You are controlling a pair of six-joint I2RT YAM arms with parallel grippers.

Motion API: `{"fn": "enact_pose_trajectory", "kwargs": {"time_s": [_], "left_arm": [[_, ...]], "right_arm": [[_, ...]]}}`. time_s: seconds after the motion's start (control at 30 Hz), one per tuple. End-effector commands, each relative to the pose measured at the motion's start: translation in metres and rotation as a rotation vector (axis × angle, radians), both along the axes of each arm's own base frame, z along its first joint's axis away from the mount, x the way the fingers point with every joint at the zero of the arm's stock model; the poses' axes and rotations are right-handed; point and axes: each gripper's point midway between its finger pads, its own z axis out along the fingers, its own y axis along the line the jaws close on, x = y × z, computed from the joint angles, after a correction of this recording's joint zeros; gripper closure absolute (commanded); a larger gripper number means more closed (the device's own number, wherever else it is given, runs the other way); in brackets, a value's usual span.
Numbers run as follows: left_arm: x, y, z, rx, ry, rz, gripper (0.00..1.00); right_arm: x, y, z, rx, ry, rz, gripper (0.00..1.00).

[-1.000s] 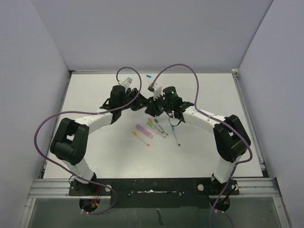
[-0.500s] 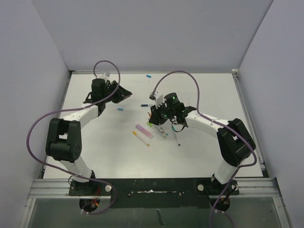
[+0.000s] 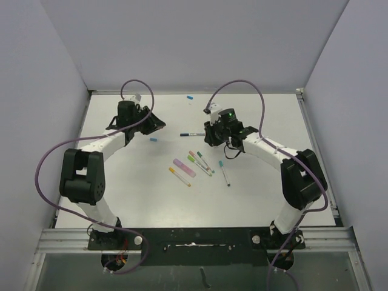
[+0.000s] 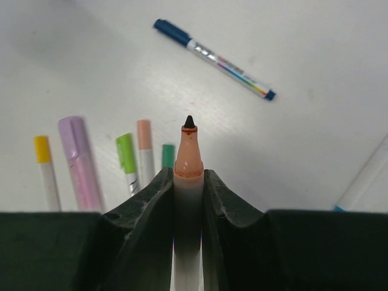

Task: Open the pen caps

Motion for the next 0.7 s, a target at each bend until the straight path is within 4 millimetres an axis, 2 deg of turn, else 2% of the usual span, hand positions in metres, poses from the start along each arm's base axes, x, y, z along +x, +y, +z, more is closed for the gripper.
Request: {"fn": "enact_pose_trajectory", "kwargs": {"time_s": [0.0, 0.17, 0.3, 0.57, 0.67], "left_arm": [[-0.009, 0.008, -0.026, 0.109, 0.054, -0.032, 1.00], [-0.011, 0.011, -0.049, 0.189, 0.107, -0.055, 1.00], [-0.011, 0.009, -0.068, 0.243, 0.147, -0.069, 1.00], [-0.004, 0.008, -0.088, 0.328, 0.189, -0.067, 1.00], [-0.004, 0.008, -0.095, 0.344, 0.207, -0.071, 0.95]], "right_arm": [[0.051, -0.024, 0.012, -0.047, -0.074, -0.168, 1.00], [0.081, -0.045, -0.003, -0.104, -0.059, -0.247, 1.00], [0.095, -0.056, -0.017, -0.130, -0.045, -0.285, 1.00], [0.107, -0.067, -0.041, -0.183, -0.025, -0.323, 1.00], [0.110, -0.069, -0.049, -0.191, -0.006, -0.330, 1.00]]}}
